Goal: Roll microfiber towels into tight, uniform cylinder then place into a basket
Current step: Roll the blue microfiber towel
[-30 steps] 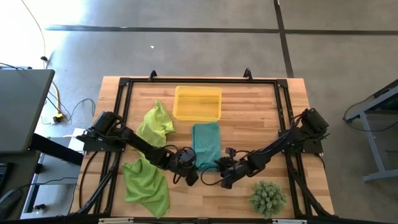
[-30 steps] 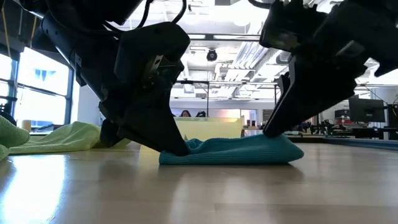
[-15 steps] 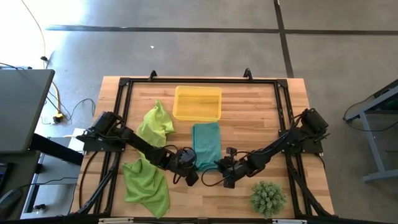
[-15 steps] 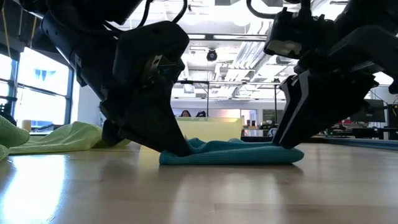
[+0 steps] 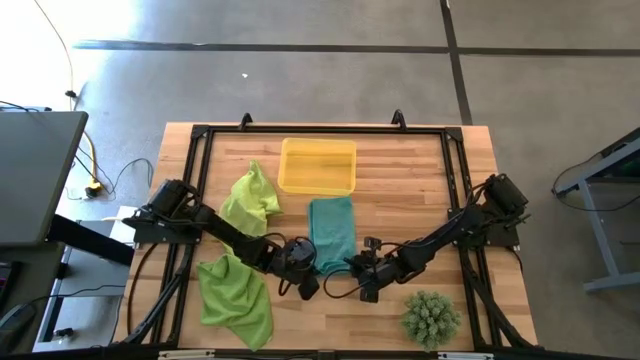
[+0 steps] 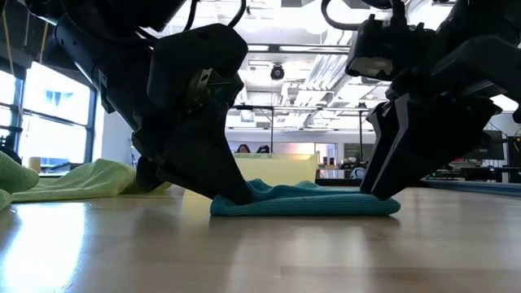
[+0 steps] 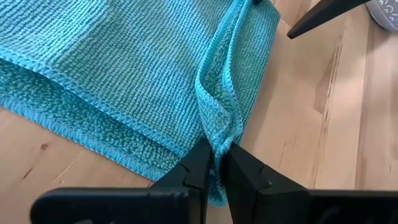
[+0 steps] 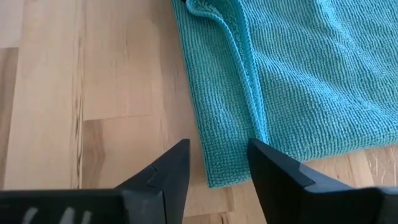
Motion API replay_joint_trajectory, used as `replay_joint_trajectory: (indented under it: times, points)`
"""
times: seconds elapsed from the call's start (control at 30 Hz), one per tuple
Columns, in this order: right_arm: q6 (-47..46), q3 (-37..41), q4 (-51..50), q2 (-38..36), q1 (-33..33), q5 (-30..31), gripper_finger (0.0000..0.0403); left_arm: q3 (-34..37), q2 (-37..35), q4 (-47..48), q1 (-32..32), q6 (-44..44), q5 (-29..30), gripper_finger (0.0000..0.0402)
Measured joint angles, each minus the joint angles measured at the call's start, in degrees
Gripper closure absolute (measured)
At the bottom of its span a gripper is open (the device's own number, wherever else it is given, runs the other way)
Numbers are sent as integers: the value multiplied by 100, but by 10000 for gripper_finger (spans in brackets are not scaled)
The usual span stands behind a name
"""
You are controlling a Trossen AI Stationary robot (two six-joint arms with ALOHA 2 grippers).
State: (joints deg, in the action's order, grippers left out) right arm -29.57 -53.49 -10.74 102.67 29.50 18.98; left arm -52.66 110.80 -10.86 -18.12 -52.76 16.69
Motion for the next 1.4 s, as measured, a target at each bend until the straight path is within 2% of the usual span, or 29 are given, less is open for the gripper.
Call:
replay_joint_trajectory:
  times: [0.17, 0.47, 0.7, 0.87, 0.93, 1.17, 1.4]
  points:
    - [-50, 0, 23, 14, 0, 7, 253, 0, 0, -131, -47, 242, -9, 355]
    - [-167, -12, 212, 367, -23, -3, 253, 0, -360, 166, -71, 1086, -10, 298]
    - [-189, -13, 223, 378, -24, 9, 254, 3, -1063, 872, -107, 2609, 46, 272]
    - [-161, -11, 243, 383, -24, 15, 254, -2, -1017, 295, -282, 4352, -154, 271]
    - [-157, -9, 264, 387, -22, 35, 254, -13, -830, 34, -307, 4743, -154, 271]
    - [-149, -6, 325, 396, -24, 50, 254, 0, -297, -274, -132, 4912, -63, 271]
    - [-149, -4, 317, 396, -24, 49, 254, 0, -151, 79, 85, 4702, 102, 270]
